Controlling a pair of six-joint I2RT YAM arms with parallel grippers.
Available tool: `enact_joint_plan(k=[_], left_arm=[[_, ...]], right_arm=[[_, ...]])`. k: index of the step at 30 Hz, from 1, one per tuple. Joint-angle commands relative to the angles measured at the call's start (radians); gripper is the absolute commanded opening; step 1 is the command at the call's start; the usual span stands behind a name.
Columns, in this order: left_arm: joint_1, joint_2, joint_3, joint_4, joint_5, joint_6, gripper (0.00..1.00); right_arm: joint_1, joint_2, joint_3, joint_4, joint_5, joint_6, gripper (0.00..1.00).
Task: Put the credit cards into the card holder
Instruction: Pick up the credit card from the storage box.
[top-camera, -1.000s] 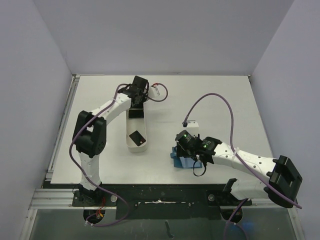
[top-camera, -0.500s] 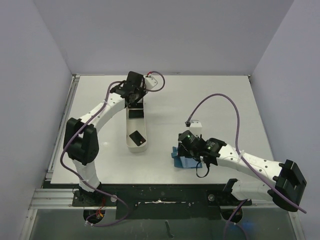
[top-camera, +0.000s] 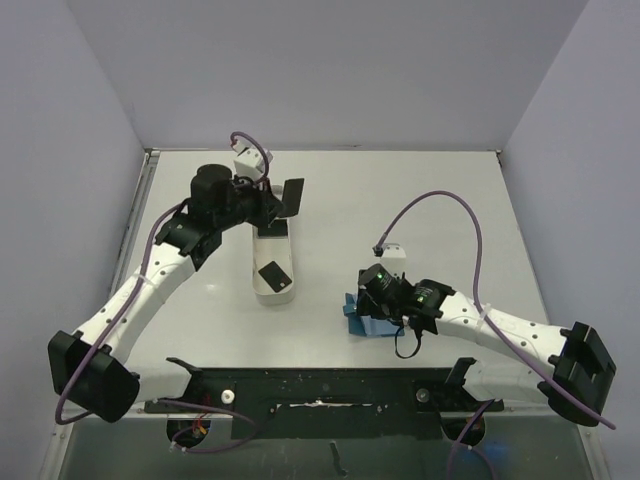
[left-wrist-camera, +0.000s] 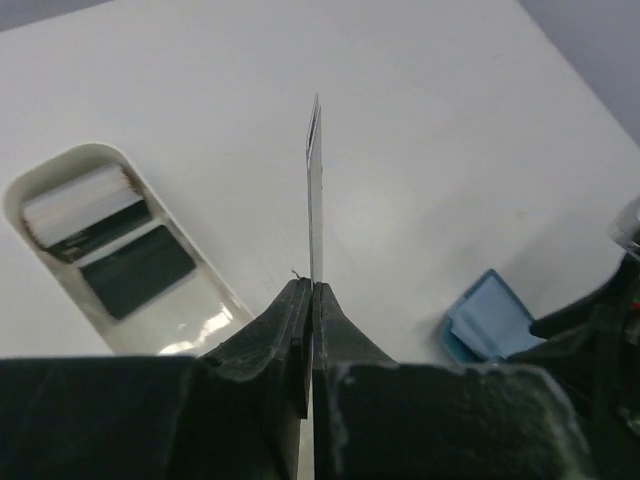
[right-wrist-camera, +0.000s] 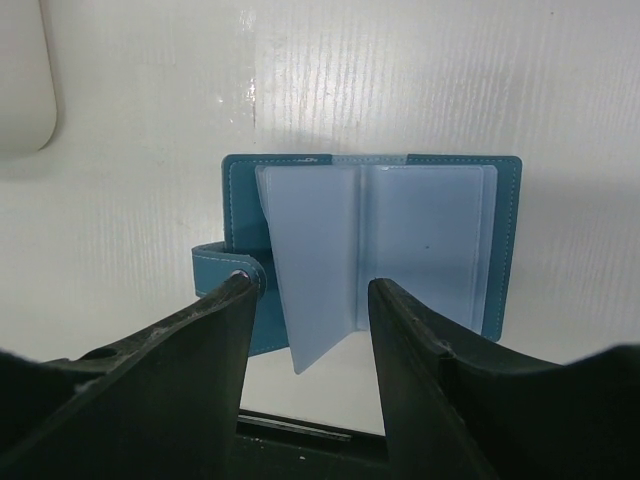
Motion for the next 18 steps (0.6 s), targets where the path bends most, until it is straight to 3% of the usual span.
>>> enact_joint_plan(k=[1,9,18], left_arm=[[0.004,-0.111,-0.115,0.206,0.204,-0.224,0.0],[0.003,-0.193,-0.276,0.406,0.463,-0.476,0.0],[-0.002,-0.296,-0.452,0.59,0.644,-0.638,0.0]], right_arm=[[0.008,-0.047,0.034,0.068,-0.001,0.013,0.5],[0.011,-0.234,-0.073,0.251,-0.027,0.056,0.5],[0.011,-0.499,-0.253,0.647,-0.126,0.146,0.42]])
